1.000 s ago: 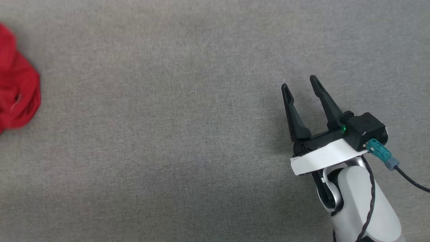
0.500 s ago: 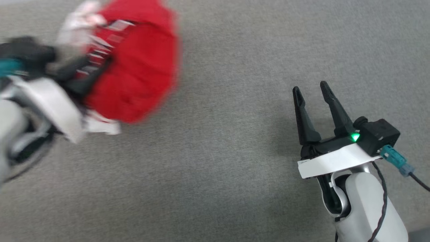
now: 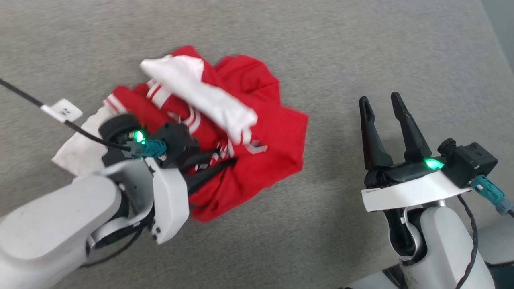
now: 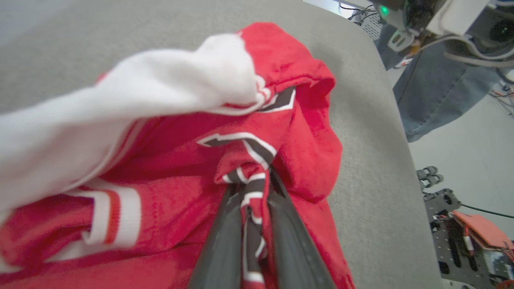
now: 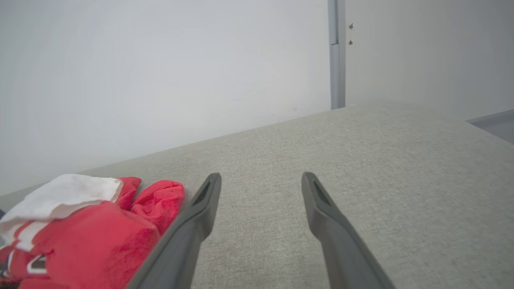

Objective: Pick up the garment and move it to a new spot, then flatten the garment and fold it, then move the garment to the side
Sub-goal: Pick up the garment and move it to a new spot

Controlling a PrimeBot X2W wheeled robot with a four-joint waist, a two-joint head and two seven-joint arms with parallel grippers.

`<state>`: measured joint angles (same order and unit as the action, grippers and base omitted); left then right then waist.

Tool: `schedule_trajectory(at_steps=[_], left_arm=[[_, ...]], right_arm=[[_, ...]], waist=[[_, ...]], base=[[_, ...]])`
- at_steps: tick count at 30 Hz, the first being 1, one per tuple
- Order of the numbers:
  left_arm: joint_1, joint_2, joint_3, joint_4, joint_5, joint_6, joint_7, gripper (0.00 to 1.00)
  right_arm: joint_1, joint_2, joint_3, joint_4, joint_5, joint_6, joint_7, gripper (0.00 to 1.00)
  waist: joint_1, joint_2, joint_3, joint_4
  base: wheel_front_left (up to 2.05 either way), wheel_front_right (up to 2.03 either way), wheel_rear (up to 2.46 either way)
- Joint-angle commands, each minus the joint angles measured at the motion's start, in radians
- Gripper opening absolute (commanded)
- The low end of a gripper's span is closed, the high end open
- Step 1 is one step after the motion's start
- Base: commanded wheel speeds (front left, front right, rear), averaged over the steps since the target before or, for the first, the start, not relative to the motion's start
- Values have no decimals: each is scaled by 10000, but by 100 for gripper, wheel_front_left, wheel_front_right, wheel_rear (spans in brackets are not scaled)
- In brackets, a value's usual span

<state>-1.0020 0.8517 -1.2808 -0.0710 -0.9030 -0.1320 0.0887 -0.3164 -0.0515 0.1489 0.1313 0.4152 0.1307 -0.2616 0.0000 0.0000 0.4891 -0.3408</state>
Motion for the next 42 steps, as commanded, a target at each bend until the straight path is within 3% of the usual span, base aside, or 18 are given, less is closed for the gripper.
schedule_trajectory(at_steps=[1,8,13,14,16,17,25,32,34,42], left_arm=[[257,140,14,38,-227,25,349,0],[838,409,-59,721,-175,28,1608,0],[778,315,-89,1074,-9,37,1689,0],[714,267,-80,1121,-25,39,1579,6],[504,208,-43,1120,190,37,1232,60],[442,193,-21,1080,339,39,1041,100],[327,34,2,1022,-529,25,-1555,100],[1397,-170,553,2139,-2267,25,-3486,100],[2045,-433,1331,2518,-2595,25,-3538,100],[5763,-1875,5314,3885,-1451,23,-3549,100]], right_arm=[[111,8,31,-87,112,1,-47,100],[177,7,177,-167,331,1,-49,100],[128,7,122,-146,280,1,-49,100],[132,7,89,-127,232,1,-49,100],[144,5,23,-72,105,1,-47,100],[145,8,9,-37,48,1,-49,100],[116,4,-298,422,-801,1,-49,100],[147,1,-561,1024,-1671,1,-49,100],[249,5,-719,1228,-1913,1,-49,100],[822,-6,-1513,1846,-2538,-1,-49,100]], waist=[[0,0,102,-291],[0,0,144,-492],[0,0,138,-379],[0,0,103,-306],[0,0,-9,-130],[0,0,-91,-30],[0,0,-1081,1223],[0,0,-2060,2357],[0,0,-2296,2674],[0,0,-3280,3852]], base=[[0,0,0],[0,0,0],[0,0,0],[0,0,0],[0,0,0],[0,0,0],[0,0,0],[0,0,0],[0,0,0],[0,0,0]])
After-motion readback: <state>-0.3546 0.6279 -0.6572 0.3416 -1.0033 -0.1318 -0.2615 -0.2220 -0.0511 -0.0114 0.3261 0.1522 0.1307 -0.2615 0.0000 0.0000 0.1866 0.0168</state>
